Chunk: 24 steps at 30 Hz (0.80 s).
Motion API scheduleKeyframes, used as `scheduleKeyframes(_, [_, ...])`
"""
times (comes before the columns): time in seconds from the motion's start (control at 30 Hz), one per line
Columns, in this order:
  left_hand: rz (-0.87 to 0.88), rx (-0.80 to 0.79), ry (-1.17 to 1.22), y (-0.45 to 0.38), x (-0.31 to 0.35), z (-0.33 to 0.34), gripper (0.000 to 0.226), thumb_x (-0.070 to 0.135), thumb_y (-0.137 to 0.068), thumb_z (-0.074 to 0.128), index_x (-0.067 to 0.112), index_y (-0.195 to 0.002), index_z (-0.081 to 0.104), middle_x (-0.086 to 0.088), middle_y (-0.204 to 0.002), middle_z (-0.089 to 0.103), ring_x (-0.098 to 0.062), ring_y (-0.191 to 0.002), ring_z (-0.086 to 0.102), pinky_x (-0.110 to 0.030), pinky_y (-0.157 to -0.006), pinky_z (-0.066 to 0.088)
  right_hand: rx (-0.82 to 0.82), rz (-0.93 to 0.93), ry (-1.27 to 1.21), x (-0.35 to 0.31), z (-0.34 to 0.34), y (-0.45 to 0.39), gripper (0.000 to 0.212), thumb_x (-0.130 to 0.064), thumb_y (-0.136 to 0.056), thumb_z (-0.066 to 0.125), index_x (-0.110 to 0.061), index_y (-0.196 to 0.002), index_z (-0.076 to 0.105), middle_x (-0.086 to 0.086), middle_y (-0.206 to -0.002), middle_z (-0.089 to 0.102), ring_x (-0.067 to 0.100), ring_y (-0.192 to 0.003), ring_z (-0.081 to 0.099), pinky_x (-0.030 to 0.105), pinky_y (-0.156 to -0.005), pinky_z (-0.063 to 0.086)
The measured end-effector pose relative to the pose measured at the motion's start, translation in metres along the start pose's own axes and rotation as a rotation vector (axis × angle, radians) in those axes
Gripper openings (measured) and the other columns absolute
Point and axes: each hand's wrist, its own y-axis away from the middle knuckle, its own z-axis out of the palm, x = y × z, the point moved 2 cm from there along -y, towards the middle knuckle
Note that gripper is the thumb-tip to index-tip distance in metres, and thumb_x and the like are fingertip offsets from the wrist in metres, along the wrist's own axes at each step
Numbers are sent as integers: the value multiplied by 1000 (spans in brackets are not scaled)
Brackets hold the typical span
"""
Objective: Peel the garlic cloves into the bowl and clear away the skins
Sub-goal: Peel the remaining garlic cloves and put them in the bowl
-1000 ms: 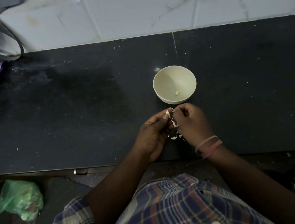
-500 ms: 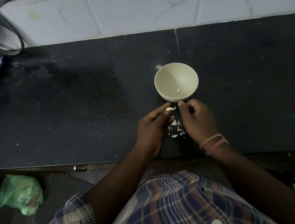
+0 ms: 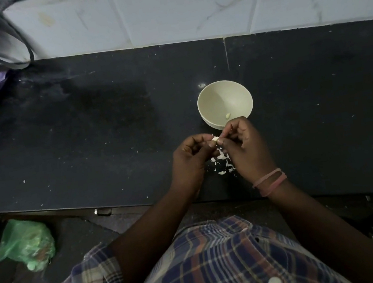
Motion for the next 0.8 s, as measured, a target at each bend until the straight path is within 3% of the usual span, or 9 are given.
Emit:
scheduleKeyframes(0.13, [11,-6,75,0,0,2,20,-9,-92,62,10,-96,70,-4,-87,74,-16,-86,71,-29,-80,57,-25,-14,-17,0,1,2,24,4,-88,63,-16,-90,51,12,-86,60,14,-75,59,27,-69,50])
scheduleKeyframes(0.37, [-112,-44,305,1,2,4,18,-10,-94,55,4,-96,66,-7,-87,73,-15,-81,72,-25,-78,58,-97,-39,66,1,0,4,16,-2,-92,61,-14,-94,50,2,-87,57,18,-80,59,39,-75,54])
scheduleKeyframes(0.53, [-98,-45,285,2,4,5,18,-11,-95,53,3,-96,64,-8,-87,70,-14,-78,70,-26,-80,58,-57,-87,230,-2,0,7,15,-8,-90,62,-18,-93,50,-6,-85,60,11,-79,62,45,-74,54])
scheduleKeyframes(0.63, [-93,-34,249,4,5,6,16,-8,-96,55,3,-101,65,-8,-87,71,-14,-80,70,-27,-83,59,-15,-131,312,-3,3,8,17,-10,-91,59,-21,-91,47,-5,-83,58,16,-77,61,50,-70,52])
scheduleKeyframes(0.8, [-105,-8,223,8,8,8,14,-4,-93,62,4,-103,68,-10,-90,73,-19,-86,71,-37,-90,58,16,-175,429,-4,3,10,17,-9,-91,57,-22,-90,45,-4,-82,55,16,-75,58,48,-66,51])
